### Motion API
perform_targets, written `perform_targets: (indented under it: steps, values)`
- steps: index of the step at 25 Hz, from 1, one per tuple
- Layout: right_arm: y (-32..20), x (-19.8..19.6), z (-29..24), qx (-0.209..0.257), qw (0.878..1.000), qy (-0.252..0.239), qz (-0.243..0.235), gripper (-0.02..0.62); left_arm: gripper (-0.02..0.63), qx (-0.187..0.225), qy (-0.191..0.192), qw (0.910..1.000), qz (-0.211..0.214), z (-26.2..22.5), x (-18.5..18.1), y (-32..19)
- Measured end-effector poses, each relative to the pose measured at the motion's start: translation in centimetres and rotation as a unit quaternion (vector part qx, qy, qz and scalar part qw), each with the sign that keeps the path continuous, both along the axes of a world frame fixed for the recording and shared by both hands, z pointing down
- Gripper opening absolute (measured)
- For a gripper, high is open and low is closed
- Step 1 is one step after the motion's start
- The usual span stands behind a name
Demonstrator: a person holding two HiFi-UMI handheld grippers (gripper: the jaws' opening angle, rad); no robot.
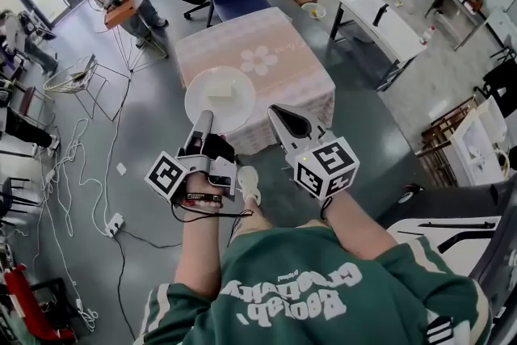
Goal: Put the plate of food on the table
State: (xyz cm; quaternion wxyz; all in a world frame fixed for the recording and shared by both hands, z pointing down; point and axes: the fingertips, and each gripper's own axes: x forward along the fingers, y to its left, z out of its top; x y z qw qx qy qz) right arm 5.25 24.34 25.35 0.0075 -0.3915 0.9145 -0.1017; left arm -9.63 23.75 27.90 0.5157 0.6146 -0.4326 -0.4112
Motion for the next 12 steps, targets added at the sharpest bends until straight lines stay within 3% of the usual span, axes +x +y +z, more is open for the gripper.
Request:
perform_targets:
  steps: [12]
  values:
    - [-8.3,-1.2,1.3,-0.009,1.000,0.017,0.016,0.015,0.034,-0.013,0.004,0.9997,0.018,1.1,-1.0,-8.8]
